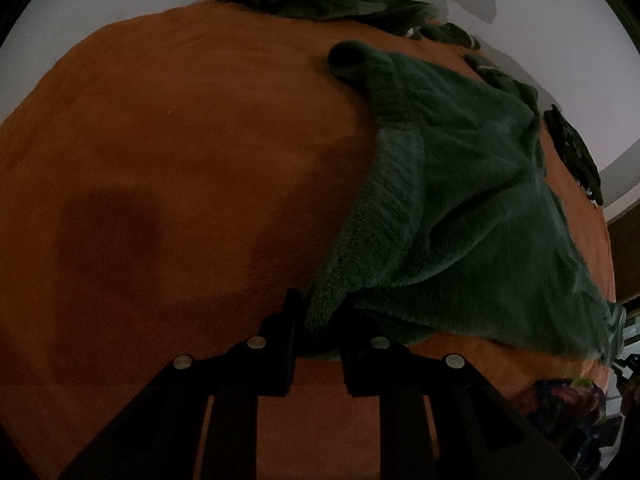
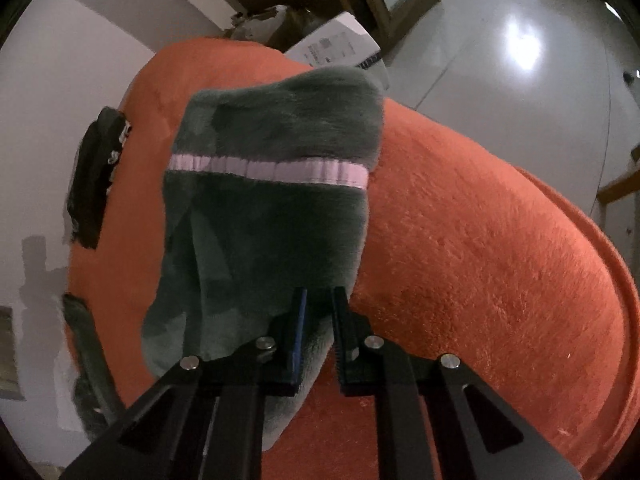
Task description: Fold clothes
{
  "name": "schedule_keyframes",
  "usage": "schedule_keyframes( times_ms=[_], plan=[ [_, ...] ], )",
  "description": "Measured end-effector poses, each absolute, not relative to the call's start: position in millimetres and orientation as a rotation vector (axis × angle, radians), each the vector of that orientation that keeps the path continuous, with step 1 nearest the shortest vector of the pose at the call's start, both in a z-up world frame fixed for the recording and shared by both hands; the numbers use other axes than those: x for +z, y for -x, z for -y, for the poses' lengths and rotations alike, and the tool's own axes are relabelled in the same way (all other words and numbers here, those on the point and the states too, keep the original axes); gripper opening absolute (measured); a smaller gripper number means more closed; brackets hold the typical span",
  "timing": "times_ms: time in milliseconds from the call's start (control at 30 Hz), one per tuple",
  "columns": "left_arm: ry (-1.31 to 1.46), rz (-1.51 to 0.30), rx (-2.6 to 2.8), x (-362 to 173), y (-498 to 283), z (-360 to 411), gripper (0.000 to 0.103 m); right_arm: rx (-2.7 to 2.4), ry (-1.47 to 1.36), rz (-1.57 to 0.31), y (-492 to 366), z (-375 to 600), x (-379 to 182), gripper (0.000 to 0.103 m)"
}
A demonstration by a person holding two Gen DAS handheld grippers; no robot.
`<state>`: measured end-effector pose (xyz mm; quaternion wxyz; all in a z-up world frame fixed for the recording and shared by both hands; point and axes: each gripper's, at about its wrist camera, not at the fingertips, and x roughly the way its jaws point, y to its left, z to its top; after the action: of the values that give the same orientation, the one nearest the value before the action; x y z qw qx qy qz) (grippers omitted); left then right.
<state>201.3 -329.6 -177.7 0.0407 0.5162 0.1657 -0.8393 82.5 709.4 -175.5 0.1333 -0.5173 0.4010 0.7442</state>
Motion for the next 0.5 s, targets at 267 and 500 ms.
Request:
schedule_keyframes(
  times_ms=[267,500],
  plan=[
    [-1.584,-0.48,-2.577,-179,-205,328,0.019,2.248,1.379,-1.174,-78,-701,-168,0.058],
    [-1.574,-0.483,-2.582,-178,-206,327,0.019,2.271,1.432,-1.268,-55,-677,-186,0.026]
  ],
)
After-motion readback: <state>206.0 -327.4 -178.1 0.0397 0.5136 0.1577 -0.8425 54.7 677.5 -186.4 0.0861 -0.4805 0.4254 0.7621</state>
